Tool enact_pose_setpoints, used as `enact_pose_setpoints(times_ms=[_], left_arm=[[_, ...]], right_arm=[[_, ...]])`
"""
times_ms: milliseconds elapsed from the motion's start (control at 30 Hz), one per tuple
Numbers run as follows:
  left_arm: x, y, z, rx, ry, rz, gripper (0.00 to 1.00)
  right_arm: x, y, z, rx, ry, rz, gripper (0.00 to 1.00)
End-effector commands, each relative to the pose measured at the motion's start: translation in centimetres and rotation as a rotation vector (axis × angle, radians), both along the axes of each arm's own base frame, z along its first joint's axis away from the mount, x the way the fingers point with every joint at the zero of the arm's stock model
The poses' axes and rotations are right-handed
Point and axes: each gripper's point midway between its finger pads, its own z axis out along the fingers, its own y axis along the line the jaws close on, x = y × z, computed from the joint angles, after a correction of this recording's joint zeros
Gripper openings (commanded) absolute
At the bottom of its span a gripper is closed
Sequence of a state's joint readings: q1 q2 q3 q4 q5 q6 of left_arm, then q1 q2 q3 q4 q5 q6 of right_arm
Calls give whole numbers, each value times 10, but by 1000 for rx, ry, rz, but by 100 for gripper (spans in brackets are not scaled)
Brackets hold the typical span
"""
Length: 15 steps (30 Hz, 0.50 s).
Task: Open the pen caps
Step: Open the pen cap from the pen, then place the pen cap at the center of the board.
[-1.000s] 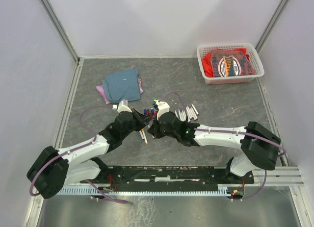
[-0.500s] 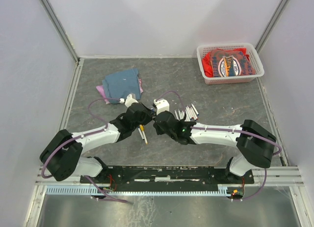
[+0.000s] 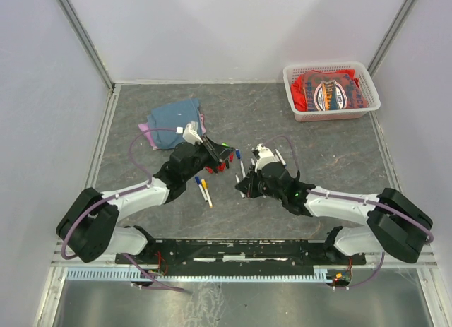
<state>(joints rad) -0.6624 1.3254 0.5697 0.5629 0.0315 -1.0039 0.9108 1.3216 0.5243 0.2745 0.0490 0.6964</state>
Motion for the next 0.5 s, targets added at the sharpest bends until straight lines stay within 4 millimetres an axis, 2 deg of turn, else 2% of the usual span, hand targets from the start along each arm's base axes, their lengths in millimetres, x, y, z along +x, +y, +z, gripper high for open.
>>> enact_pose_setpoints(times_ms=[0,100,233,267,467], left_arm=[[1,0,15,38,-87,-44,3],[13,16,-18,197,21,41,3],[28,26,-49,380,113,89,3],[33,30,-59,437,138,103,3],[45,38,-86,572,208,139,3]], right_arm=[[6,19,50,162,-59,28,1],[21,4,36,42,-55,-51,1],[45,-10,28,-125,-81,-134,1],[53,-16,21,-188,-81,-154,1],[78,-27,10,-321,-76,-210,1]])
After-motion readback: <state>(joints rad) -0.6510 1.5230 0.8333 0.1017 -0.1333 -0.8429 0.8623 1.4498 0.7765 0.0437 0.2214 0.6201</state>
